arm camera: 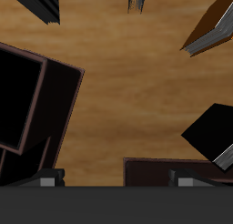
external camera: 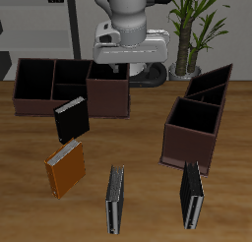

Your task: Place the left striped book into the back desk caddy's left compartment

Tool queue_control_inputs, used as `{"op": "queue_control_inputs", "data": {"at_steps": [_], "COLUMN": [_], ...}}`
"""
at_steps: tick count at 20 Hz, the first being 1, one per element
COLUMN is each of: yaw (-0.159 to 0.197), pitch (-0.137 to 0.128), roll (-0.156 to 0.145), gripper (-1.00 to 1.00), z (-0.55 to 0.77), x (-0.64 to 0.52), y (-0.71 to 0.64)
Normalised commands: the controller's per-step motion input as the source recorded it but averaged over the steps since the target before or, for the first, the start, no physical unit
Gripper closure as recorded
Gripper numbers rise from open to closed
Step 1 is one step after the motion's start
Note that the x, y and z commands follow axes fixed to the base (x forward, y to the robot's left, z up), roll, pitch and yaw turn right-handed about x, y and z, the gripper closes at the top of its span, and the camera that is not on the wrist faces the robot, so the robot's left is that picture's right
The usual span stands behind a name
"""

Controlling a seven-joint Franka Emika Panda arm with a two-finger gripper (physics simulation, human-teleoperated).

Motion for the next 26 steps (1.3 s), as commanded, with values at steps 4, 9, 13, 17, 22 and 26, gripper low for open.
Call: {"op": "queue_control_inputs", "data": {"at_steps": [4, 9, 13, 17, 22, 26], "yaw": [-0.005, -0.013, -0.021, 0.019, -0.012, -0.014], "pitch": [-0.023, -0.028, -0.013, -0.01, -0.006, -0.029], "roll": [-0.005, -0.008, 0.011, -0.009, 0.003, -0.003], "gripper": [-1.0, -1.0, -1.0, -1.0, -1.0, -1.0], "z": [0.09, 0.09, 0.11, 0.1, 0.07, 0.08], "x": [0.09, 0.27, 0.43, 0.59, 0.36, 0.71], "y": [0.05, 0.17, 0.27, 0.39, 0.23, 0.51]}}
